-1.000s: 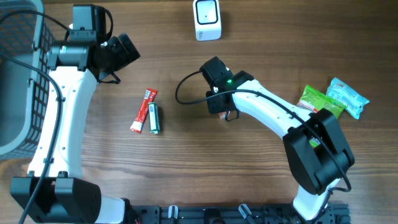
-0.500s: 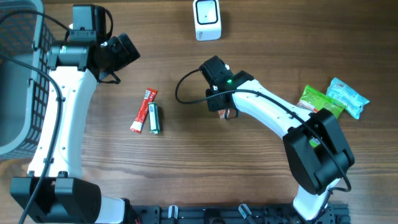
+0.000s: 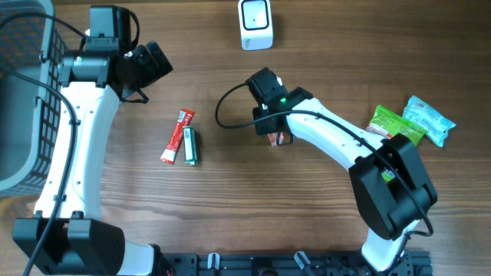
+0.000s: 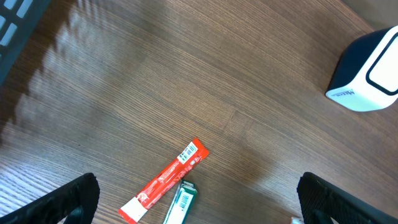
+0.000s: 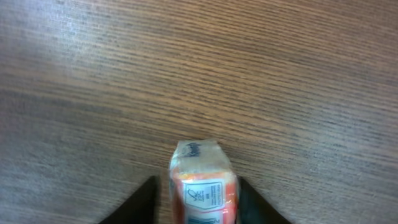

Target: Scan the item barcode

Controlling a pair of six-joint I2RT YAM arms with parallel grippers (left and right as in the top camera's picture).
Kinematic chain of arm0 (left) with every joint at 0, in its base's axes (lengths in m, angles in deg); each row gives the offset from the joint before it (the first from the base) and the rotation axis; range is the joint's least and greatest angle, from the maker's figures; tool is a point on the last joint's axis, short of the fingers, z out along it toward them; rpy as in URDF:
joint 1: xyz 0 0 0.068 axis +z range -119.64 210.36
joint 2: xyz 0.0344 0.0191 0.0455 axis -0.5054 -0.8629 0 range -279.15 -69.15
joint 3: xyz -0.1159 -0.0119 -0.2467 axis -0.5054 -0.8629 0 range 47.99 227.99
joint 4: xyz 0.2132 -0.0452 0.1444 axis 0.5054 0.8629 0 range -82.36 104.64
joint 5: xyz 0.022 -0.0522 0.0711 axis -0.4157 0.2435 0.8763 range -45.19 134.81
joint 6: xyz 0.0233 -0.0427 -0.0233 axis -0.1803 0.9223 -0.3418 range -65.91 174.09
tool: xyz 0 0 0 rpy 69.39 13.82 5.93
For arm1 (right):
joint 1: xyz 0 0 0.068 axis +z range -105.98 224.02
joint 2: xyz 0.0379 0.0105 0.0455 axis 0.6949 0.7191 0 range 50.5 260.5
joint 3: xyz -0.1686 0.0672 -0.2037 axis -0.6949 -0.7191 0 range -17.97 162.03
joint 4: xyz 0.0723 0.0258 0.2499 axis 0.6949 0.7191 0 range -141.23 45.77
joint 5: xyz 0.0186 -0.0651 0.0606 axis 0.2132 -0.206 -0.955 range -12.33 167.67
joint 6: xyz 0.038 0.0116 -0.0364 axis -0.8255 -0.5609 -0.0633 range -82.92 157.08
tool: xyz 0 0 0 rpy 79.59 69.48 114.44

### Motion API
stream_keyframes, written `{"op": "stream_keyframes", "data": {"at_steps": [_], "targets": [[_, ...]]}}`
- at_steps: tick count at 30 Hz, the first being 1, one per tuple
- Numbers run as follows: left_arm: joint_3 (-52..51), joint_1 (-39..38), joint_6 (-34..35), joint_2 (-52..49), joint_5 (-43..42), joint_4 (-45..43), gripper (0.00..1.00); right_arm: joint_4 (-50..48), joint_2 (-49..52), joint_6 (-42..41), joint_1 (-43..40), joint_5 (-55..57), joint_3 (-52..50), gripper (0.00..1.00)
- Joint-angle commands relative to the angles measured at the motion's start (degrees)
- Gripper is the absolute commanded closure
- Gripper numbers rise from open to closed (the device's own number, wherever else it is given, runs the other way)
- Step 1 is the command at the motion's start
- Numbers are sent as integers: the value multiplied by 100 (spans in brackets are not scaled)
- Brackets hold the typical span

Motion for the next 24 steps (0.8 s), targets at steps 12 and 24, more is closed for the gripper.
{"op": "stream_keyframes", "data": {"at_steps": [12,24], "targets": [[-33,28,-24,26,15,-13,0,-101,107,13,-13,273,0,37],[-33,28,-24,26,15,-13,0,461,107,11,-13,52,0,59]]}}
